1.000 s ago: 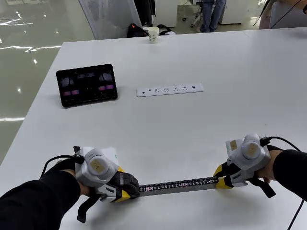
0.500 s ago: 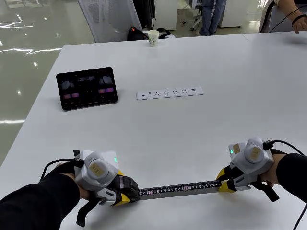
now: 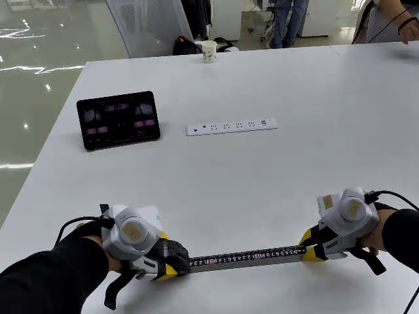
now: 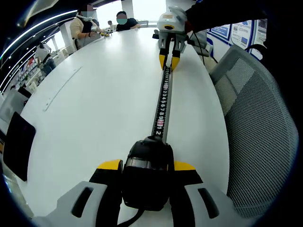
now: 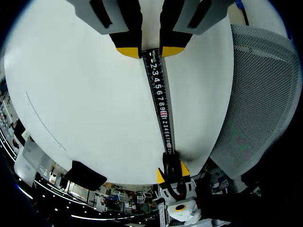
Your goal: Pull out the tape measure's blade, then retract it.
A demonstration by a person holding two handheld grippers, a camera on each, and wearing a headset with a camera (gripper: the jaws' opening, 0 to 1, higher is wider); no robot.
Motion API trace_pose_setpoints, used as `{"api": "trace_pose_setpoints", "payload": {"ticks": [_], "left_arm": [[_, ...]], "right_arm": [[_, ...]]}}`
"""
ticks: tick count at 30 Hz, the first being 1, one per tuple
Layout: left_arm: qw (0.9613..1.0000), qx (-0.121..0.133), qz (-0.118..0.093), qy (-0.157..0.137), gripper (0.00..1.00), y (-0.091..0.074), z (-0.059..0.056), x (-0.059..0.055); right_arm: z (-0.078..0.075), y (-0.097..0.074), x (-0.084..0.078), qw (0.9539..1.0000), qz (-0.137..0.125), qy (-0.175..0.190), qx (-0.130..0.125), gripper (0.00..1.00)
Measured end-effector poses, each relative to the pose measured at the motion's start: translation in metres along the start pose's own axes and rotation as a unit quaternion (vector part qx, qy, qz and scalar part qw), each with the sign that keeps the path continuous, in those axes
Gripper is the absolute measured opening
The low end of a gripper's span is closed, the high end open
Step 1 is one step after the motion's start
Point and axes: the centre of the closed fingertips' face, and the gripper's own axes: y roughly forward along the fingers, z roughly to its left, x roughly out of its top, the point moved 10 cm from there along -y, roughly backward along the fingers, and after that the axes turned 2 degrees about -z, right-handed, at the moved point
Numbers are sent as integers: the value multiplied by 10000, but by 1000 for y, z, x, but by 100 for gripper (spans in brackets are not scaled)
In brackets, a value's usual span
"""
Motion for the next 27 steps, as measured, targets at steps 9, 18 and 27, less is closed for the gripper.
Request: {"api": "trace_pose_setpoints", "payload": {"ticks": [9,18,27], "left_arm": [[10000,31,-88,5,33,0,0,-1],[9999,103,-98,43,35,2,-2,0],[10000,74,12,25,34,2,-1,1]], "right_arm": [[1,0,-1,10000,-26,39,-25,11],[1,0,0,9996,-45,268,-74,12],[1,1,4,9998,143,124,-34,12]]}}
